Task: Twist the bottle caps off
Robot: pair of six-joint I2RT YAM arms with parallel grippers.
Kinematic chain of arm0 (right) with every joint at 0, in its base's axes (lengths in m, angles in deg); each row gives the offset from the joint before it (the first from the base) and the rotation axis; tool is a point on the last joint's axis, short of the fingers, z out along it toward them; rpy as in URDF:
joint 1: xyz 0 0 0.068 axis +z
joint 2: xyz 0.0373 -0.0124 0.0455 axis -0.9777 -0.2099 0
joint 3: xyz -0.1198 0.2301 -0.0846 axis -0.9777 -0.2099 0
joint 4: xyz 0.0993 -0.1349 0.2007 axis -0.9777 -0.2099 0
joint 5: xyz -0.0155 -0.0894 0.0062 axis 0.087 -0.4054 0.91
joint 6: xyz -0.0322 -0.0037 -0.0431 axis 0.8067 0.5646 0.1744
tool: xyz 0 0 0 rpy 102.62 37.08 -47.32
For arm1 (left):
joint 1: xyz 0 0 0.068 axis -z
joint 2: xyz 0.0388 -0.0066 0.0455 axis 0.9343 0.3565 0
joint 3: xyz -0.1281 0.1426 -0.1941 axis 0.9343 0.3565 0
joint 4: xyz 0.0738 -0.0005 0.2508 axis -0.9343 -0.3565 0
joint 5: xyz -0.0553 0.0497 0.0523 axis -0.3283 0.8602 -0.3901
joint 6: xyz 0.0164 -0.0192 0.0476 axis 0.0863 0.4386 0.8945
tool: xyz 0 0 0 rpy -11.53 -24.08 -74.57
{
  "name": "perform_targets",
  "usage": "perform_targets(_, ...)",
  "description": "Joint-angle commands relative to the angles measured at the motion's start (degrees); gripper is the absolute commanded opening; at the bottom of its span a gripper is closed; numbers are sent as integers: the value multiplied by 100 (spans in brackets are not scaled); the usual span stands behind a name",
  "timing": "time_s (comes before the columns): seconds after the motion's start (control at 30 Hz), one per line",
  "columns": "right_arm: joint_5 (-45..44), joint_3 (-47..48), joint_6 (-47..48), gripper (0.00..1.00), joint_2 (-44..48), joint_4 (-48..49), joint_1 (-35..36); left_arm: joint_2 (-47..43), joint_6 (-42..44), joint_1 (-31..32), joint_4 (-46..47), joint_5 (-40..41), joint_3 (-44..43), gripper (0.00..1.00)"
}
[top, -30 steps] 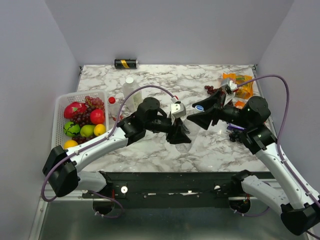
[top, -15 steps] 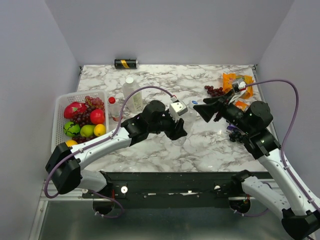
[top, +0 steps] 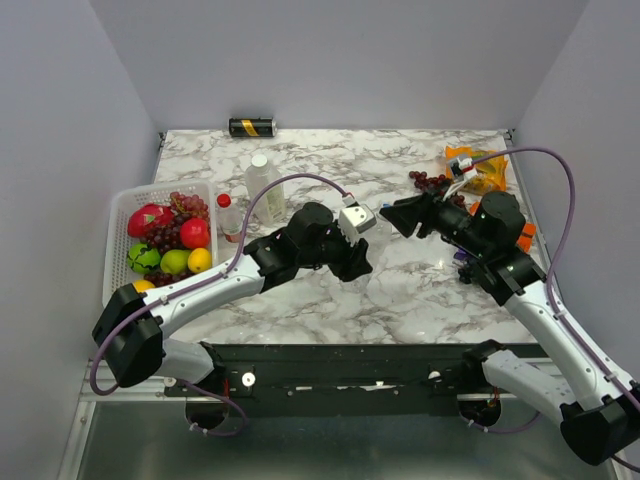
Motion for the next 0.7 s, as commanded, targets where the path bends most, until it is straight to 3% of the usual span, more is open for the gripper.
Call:
perform_targets(0.0, 417, -61, -176, 55, -149, 361, 49, 13, 110, 52, 46, 99, -236, 14)
perform_targets(0.27, 917, -122, -308, 35, -316, 633, 49, -22, 181, 44, 20, -6, -253, 14)
perform_targets(0.3, 979, -131, -291, 27, -334, 642, 49, -30, 190, 52, 20, -59, -262, 13)
perform_targets(0.37, 1267, -149, -290, 19, -360, 712, 49, -66, 251, 44, 11, -173, -279, 14)
perform_targets(0.43, 1681, -289, -221, 13, -404, 1149, 49, -162, 295, -18, 151, -725, -244, 15)
perform_targets(0.6, 3131, -324, 332, 10, -527, 1477, 32, -285, 558, -149, 134, -1990, -367, 15)
perform_targets(0.67, 3665, -377, 482, 10, -475, 1591, 14, -355, 594, -263, 143, -2868, -402, 16)
